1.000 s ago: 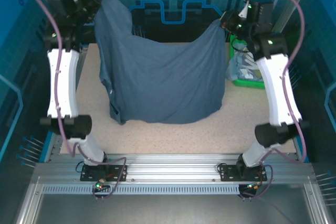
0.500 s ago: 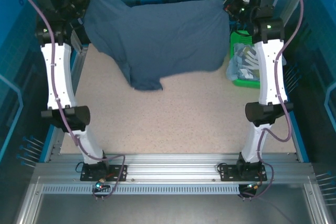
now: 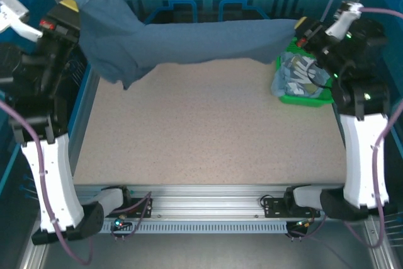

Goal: Fold and stack the t-shirts

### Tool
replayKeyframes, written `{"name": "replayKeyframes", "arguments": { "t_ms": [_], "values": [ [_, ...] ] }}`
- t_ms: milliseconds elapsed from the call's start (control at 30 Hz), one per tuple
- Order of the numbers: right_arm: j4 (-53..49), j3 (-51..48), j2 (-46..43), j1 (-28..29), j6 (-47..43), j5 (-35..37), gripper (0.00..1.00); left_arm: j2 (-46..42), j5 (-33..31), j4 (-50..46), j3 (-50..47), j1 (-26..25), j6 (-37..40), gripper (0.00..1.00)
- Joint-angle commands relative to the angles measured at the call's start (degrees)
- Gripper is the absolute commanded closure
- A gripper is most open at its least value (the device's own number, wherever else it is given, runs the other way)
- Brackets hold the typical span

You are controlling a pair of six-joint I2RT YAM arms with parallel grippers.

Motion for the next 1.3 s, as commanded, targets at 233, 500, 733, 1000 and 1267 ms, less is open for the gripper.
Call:
{"name": "replayKeyframes", "arguments": {
  "t_ms": [233,500,733,1000,1267],
  "values": [
    [1.28,8.25,10.69,-0.19,-0.02,0.09,1.00,22.05,-1.78,-2.97,21.08,0.07,0.39,1.00],
    [-3.97,24.86,40.68,-0.11,2.83,0.19,1.00,55.23,1.77,-4.79,40.52,-2.56,-2.12,1.00],
    [-23.11,59.94,71.86,-0.55,2.61,-0.67,0.41,75.21,1.73,-13.93,56.33,-3.18,-3.19,0.31],
    [-8.58,10.78,44.06,3.24,1.42,0.71,0.36,42.75,-9.05,-18.39,7.18,-7.18,3.25,0.33],
    [-2.84,-22.45,31.23,11.44,4.94,-1.59,0.47,27.53,-4.87,-19.94,-28.67,-10.76,-3.69,0.46]
  ]
}}
